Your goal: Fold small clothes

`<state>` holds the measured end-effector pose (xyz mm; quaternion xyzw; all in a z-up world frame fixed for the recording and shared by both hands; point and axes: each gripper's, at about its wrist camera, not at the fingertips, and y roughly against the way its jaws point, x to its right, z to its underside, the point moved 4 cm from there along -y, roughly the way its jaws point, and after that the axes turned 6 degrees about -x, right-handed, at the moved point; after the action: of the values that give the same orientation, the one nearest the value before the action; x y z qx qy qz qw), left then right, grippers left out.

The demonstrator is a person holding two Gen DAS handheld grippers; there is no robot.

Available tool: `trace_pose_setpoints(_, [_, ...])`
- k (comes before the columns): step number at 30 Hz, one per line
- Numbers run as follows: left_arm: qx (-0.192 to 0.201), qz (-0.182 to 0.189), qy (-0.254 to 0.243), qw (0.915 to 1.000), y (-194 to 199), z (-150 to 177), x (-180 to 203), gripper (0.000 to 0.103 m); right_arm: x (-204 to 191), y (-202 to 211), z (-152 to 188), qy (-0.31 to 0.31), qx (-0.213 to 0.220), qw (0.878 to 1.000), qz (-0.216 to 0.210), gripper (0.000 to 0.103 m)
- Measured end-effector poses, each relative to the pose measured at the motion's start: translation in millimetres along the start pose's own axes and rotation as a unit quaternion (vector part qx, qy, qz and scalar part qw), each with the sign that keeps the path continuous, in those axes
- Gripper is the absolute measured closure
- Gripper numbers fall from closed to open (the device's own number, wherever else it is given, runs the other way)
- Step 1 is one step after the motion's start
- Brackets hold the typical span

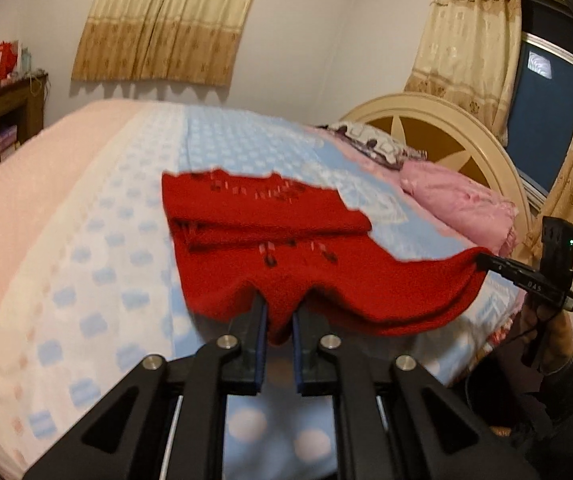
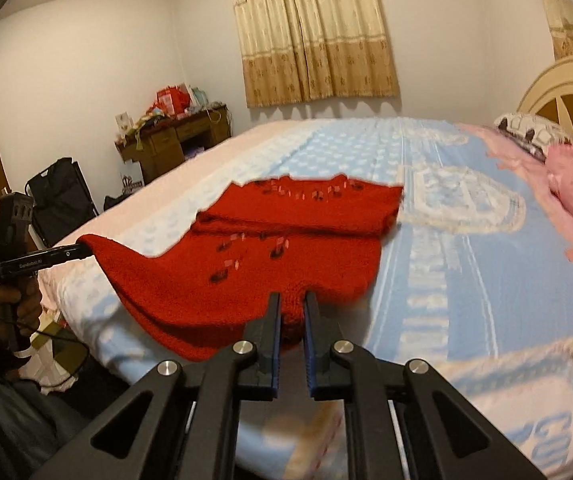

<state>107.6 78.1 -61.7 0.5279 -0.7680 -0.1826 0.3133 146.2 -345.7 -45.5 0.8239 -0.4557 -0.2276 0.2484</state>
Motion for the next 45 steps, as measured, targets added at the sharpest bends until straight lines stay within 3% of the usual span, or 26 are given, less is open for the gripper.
trace_pose_setpoints(7, [0.015,0.006,0.006,0.9998,-24,-48,-16,0.093,9,-22,-49,-0.005,0.012,1.0,-0.016,0.094])
trace_pose_setpoints(17, [0.035,-0.006,0.019,0.9992,-63,-123,-47,0.093,31,-61,-136,0.001,0.025,1.0,-0.006,0.094])
trace_pose_setpoints(27, [0.028,-0.022,0.054,0.9979,-126,-179,-88,0.093,53,-132,-200,0.003,0.002,1.0,0.007,0.094])
trace_pose_setpoints(33, [0.008,-0.032,0.064,0.9974,-181,-206,-115,0.093,82,-195,-225,0.0,-0.035,0.999,0.024,0.094])
trace_pose_setpoints(39, [-0.041,-0.04,0.089,0.9944,-252,-201,-142,0.093,120,-270,-224,-0.028,-0.081,0.996,0.036,0.094])
trace_pose_setpoints(45, [-0.069,-0.044,0.081,0.9933,-284,-195,-145,0.093,150,-318,-215,-0.047,-0.11,0.992,0.048,0.094])
